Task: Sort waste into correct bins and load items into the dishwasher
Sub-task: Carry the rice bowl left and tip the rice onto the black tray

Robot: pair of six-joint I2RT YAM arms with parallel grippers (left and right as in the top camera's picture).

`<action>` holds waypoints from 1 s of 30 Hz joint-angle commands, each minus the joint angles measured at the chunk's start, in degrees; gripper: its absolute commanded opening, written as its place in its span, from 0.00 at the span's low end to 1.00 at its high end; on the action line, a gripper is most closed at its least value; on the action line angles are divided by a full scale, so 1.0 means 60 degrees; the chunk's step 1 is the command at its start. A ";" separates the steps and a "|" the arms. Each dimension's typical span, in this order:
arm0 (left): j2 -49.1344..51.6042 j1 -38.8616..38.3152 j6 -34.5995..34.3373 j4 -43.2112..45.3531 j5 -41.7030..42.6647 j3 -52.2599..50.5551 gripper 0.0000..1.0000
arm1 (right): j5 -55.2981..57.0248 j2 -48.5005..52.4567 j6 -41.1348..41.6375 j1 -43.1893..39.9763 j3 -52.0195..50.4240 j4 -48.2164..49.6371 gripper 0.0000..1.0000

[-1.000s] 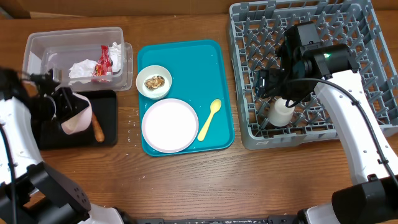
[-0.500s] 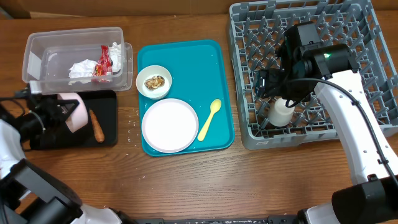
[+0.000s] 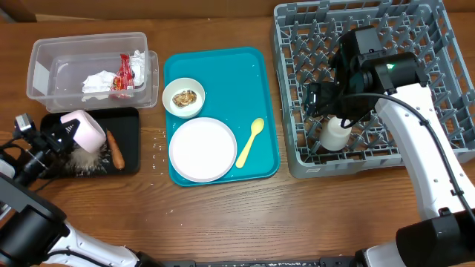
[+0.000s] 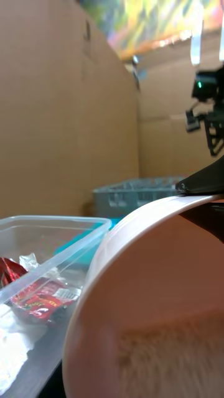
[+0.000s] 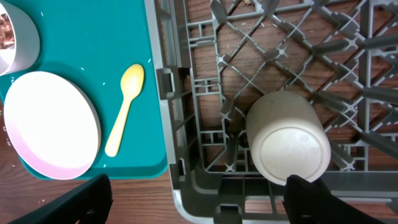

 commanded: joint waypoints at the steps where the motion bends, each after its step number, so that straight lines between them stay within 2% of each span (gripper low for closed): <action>1: 0.0248 0.0058 -0.0080 -0.0135 0.0965 0.0000 0.04 | -0.0066 -0.0153 0.0000 0.0004 0.0189 0.0022 0.91; 6: 0.0237 0.0058 -0.0678 -0.0120 0.0965 0.0011 0.04 | -0.0066 -0.0153 0.0000 0.0004 0.0189 0.0007 0.90; 20: 0.0153 -0.0120 -0.0645 -0.0412 0.0969 0.0011 0.04 | -0.0066 -0.0153 0.0000 0.0004 0.0189 0.0004 0.90; 27: -0.1002 -0.0670 0.0193 -0.0397 0.0907 0.0076 0.04 | -0.0066 -0.0153 0.0000 0.0004 0.0189 0.0033 0.90; 30: -0.1927 -0.1286 0.0160 -0.0408 0.0178 0.0335 0.04 | -0.0066 -0.0153 0.0004 0.0004 0.0189 0.0080 0.90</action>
